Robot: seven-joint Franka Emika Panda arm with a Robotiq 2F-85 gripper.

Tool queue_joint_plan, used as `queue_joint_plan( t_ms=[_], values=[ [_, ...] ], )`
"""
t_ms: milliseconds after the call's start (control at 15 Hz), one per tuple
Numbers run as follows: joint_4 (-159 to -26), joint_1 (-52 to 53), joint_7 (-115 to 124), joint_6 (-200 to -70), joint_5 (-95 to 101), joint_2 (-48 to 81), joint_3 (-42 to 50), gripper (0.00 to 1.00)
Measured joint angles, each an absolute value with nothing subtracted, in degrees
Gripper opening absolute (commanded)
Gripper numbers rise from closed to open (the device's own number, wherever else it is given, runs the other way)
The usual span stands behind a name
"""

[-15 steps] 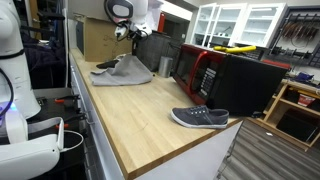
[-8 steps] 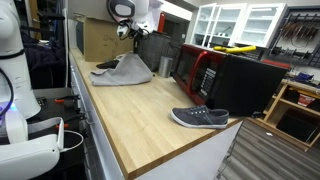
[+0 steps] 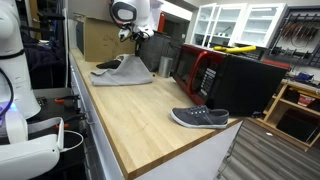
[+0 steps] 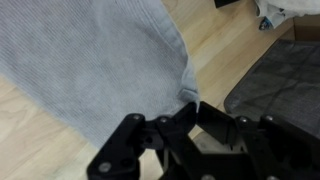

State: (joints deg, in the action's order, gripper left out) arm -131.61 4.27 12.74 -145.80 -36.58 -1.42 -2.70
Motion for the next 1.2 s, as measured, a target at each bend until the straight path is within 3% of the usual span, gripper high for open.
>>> queue_joint_plan(
  t_ms=[800, 933, 1200],
  values=[
    [-127.7, 5.2, 20.3, -153.1, -31.7, 5.8, -5.0, 0.03],
    [-126.8, 5.2, 21.8, -154.6, -30.4, 7.2, -5.0, 0.36],
    [-124.5, 5.2, 25.1, -155.6, -26.9, 9.7, -4.8, 0.66]
  ],
)
